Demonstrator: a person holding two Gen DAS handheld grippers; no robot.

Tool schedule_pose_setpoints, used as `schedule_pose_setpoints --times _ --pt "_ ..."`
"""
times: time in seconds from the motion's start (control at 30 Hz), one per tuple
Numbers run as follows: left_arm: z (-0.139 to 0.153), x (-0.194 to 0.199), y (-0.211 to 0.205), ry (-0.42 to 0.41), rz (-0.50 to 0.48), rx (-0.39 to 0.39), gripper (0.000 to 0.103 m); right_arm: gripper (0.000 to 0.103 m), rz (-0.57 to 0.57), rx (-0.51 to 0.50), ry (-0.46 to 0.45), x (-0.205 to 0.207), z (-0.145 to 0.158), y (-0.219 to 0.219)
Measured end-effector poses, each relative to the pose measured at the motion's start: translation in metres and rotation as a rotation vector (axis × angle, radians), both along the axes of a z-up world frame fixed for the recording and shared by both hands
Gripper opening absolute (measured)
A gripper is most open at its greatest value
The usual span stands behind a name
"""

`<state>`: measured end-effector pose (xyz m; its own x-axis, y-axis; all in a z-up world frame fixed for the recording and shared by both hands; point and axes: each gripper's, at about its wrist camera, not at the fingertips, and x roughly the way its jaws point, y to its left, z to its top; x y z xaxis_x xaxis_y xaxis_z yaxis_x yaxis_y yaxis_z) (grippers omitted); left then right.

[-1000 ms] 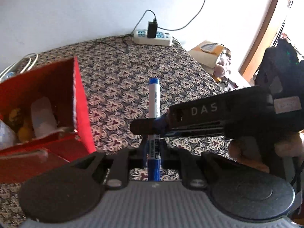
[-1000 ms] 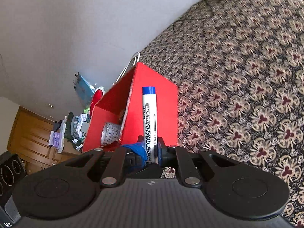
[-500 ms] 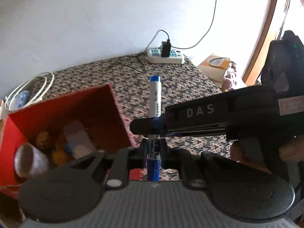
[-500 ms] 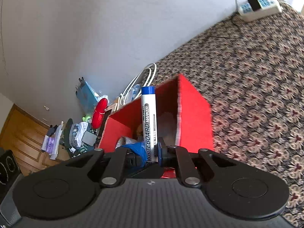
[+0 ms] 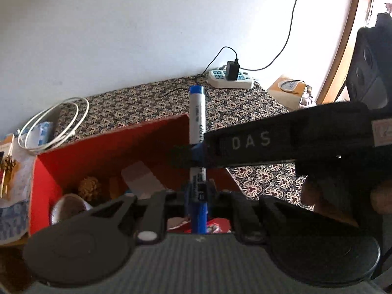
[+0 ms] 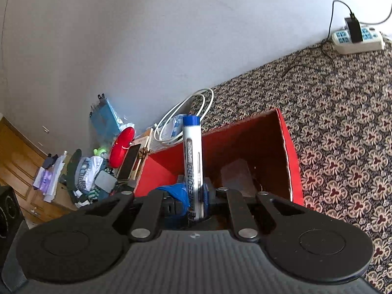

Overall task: Organize rigid objects
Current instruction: 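Carry the marker with the right gripper over the red box, then lower the marker into the red box beside the pinecone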

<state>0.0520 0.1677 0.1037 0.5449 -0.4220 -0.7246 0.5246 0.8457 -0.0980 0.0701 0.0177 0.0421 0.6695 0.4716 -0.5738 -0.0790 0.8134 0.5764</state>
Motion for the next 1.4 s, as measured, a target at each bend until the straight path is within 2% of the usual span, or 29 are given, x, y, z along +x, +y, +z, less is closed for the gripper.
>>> schedule_pose_setpoints --times 0.23,0.53,0.67,1.0,1.13,1.4 --pt "-0.01 0.012 0.007 0.017 -0.009 0.0 0.01 0.0 0.006 -0.067 0.016 0.009 -0.001 0.001" --pt "-0.027 0.045 0.005 0.099 -0.002 -0.033 0.01 0.0 0.053 -0.118 0.064 0.036 -0.013 -0.004" --pt "-0.034 0.061 0.0 0.112 0.007 -0.011 0.01 0.0 0.092 -0.138 0.089 0.051 -0.019 -0.004" --pt "-0.066 0.096 -0.011 0.231 0.026 0.015 0.01 0.0 0.23 -0.306 0.205 0.085 -0.049 0.009" --pt "-0.079 0.103 -0.016 0.273 0.017 0.029 0.01 0.0 0.271 -0.358 0.225 0.09 -0.056 0.012" --pt "-0.088 0.112 -0.006 0.311 0.007 0.033 0.011 0.0 0.266 -0.344 0.253 0.098 -0.065 0.016"
